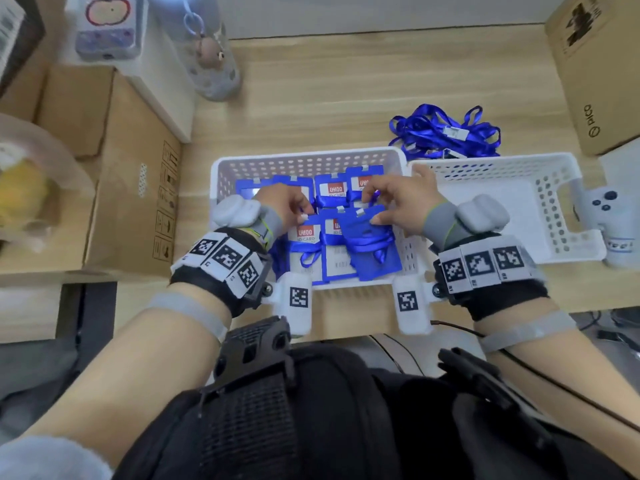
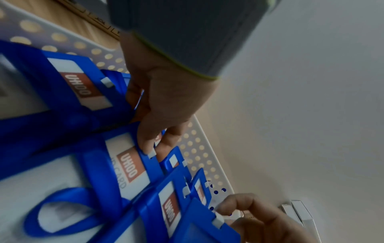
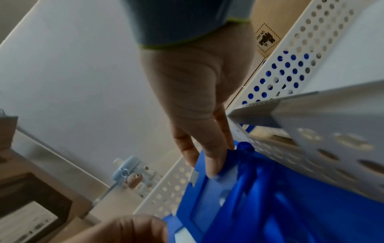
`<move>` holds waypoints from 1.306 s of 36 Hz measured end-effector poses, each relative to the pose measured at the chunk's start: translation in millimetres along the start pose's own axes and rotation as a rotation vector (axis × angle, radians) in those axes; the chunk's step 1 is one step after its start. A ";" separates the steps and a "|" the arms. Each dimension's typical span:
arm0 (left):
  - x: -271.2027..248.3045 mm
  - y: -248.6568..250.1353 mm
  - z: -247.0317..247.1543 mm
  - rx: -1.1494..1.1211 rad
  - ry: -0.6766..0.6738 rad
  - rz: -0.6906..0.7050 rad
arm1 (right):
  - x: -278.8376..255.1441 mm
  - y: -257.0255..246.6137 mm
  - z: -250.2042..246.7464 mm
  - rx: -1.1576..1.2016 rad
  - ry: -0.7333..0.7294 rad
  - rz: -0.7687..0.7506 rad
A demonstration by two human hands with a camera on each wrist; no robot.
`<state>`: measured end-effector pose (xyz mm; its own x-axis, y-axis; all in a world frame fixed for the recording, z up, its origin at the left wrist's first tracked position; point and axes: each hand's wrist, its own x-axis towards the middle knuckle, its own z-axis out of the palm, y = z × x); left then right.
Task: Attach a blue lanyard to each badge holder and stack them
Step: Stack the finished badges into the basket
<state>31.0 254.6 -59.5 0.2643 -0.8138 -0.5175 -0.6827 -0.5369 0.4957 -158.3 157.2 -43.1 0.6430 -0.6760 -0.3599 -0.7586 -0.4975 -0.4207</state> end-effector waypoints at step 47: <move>164.4 210.2 76.1 0.438 -0.016 0.008 | 108.0 182.0 -73.5 -0.301 -0.219 0.031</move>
<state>-120.9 24.9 -93.5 0.2496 -0.8123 -0.5272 -0.9099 -0.3830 0.1593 -234.7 -46.3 -97.3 0.6021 -0.5767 -0.5521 -0.7538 -0.6384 -0.1553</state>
